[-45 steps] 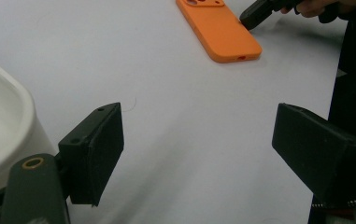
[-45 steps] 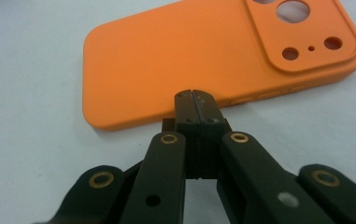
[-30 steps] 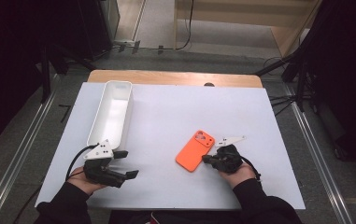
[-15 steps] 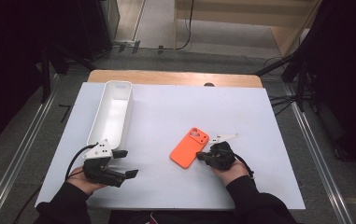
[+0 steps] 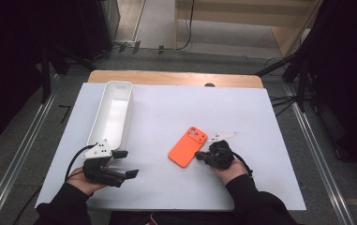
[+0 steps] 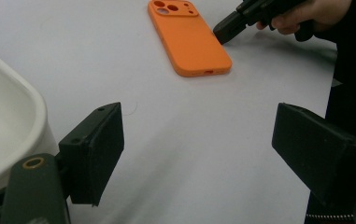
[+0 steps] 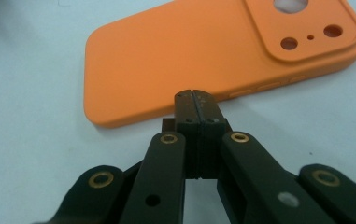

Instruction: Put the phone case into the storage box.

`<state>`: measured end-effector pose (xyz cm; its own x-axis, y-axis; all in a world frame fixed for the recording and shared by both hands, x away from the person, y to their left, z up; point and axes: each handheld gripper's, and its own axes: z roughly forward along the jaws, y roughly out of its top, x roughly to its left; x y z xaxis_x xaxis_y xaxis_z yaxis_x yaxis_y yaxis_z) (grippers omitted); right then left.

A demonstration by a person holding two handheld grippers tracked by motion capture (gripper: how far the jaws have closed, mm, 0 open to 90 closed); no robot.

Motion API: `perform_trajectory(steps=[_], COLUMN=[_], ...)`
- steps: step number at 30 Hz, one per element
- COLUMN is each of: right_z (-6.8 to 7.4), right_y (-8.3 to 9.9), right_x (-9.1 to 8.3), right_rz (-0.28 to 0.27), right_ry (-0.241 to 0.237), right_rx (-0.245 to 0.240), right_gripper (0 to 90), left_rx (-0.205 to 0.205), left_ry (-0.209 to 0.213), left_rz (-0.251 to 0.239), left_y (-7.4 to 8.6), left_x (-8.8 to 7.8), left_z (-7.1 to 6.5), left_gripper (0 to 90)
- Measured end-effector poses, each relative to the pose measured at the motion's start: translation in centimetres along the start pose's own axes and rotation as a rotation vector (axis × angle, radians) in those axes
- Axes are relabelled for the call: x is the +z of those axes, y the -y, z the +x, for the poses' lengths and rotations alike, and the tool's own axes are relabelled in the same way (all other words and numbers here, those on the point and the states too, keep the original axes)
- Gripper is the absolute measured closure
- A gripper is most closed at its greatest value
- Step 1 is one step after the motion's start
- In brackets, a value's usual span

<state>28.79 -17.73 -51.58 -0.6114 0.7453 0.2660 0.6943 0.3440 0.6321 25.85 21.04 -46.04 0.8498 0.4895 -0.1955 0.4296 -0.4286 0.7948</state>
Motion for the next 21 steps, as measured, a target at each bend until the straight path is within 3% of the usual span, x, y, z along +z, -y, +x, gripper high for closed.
perform_trajectory(steps=[7, 10, 16, 21], right_z=[-0.3, -0.5, -0.8, -0.9], right_y=[-0.5, -0.6, -0.7, -0.3], right_x=[-1.6, -2.3, -3.6, -5.0], right_rz=[-0.056, -0.078, -0.119, -0.141], right_ry=[-0.021, -0.041, -0.071, -0.087], right_rx=[0.020, 0.020, -0.006, -0.014], right_gripper=[81.9, 71.5, 41.1, 33.5], left_rx=[-0.017, -0.025, -0.027, -0.047], left_ry=[0.009, 0.009, 0.007, 0.023], left_rz=[0.007, 0.003, 0.013, 0.005], left_y=[0.0, -0.1, -0.1, -0.2], left_x=[0.0, 0.0, 0.0, -0.1], left_z=[0.0, 0.0, 0.1, 0.0], left_gripper=[16.9, 16.9, 16.8, 16.9])
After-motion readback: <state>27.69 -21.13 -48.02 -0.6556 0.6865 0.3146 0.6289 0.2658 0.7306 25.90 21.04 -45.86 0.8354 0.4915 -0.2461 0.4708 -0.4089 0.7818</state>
